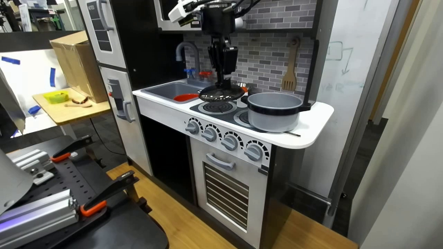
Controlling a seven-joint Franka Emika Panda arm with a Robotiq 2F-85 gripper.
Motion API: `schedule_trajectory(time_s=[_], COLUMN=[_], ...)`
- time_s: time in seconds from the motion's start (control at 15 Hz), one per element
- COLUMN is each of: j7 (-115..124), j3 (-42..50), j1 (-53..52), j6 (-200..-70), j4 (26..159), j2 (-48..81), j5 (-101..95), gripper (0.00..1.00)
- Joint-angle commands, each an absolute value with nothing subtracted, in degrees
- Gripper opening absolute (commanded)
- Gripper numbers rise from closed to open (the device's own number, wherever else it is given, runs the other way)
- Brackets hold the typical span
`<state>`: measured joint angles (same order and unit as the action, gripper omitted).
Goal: Use the black lid to cover the grey pot
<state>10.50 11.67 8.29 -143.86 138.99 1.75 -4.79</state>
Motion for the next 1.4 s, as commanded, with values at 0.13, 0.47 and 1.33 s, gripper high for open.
schedule_trajectory(time_s=[0.13, 0.47, 1.33], j7=[12.96, 13.90, 26.25], j3=[12.93, 12.87, 15.79], j1=[10.60, 10.94, 12.45], j6=[-143.98, -143.72, -139.01], j4=[138.86, 138.45, 131.06], j2=[0.24, -0.28, 3.41], j5=[-6.35, -6.49, -13.24], gripper=[0.08, 0.08, 0.08])
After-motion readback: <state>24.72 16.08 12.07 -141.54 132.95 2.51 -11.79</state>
